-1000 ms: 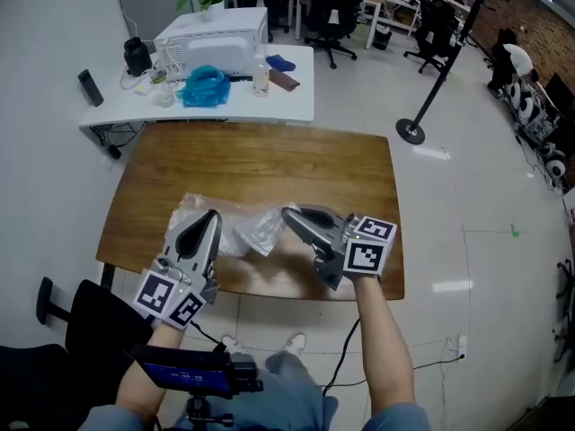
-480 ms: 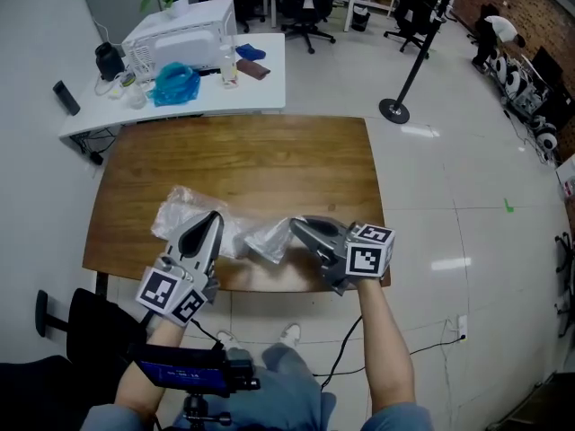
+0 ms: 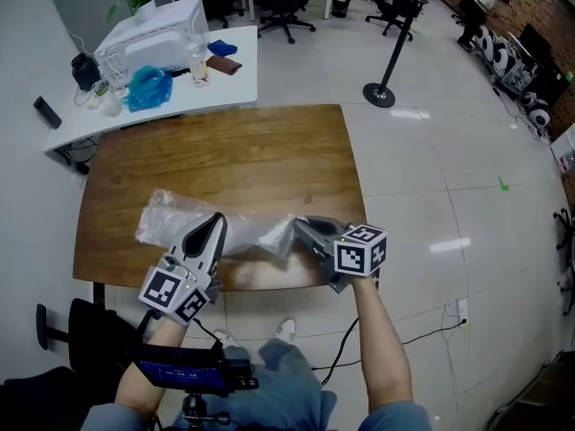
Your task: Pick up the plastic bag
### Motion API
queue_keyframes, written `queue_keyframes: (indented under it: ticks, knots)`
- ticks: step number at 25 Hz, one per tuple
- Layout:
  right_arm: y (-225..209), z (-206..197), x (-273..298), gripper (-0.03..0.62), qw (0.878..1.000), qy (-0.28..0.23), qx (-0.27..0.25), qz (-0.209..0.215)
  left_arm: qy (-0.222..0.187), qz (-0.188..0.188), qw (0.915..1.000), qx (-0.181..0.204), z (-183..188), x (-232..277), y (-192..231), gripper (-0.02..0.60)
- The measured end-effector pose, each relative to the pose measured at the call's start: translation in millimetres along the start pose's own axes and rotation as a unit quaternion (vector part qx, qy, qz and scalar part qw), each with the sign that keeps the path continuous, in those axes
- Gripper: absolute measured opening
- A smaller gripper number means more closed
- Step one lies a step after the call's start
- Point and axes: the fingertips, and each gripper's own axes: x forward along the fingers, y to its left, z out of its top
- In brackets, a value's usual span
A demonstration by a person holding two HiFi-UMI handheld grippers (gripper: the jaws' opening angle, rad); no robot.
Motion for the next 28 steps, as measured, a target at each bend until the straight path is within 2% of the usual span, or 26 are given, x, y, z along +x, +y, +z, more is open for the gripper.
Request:
queue_keyframes:
  ticks: [7, 17, 19, 23, 25, 28]
  knots:
    - [-42.5, -24.0, -24.8, 0.031, 0.996, 0.036, -0.039, -0.066, 0.031, -0.032, 0.999, 0.007, -29.6, 41.6, -39.5, 0.017]
    - [-84.3, -39.4, -43.4, 0.039, 0.985, 0.046, -0.08, -0.145, 0.067, -0.058, 0.996, -0.004, -64.9, 76.1, -75.3, 0.015]
    - [-90.0, -40.7, -47.4, 0.117, 0.984, 0.044, -0.079, -0.156, 0.07, -0.06, 0.9957, -0.004, -68.3, 78.6, -79.4, 0.017]
    - [-99.3, -40.4, -51.7, 0.121, 0.979, 0.041, -0.088, -0.18, 0.076, -0.061, 0.9953, -0.004, -72.8, 80.1, -81.4, 0.016]
    - [-104.6, -40.0, -55.2, 0.168, 0.976, 0.038, -0.088, -0.194, 0.077, -0.06, 0.9952, -0.005, -74.4, 80.0, -81.2, 0.016]
    - [-109.2, -38.8, -61.5, 0.179, 0.973, 0.035, -0.089, -0.208, 0.079, -0.06, 0.9951, -0.004, -75.6, 78.4, -82.1, 0.016]
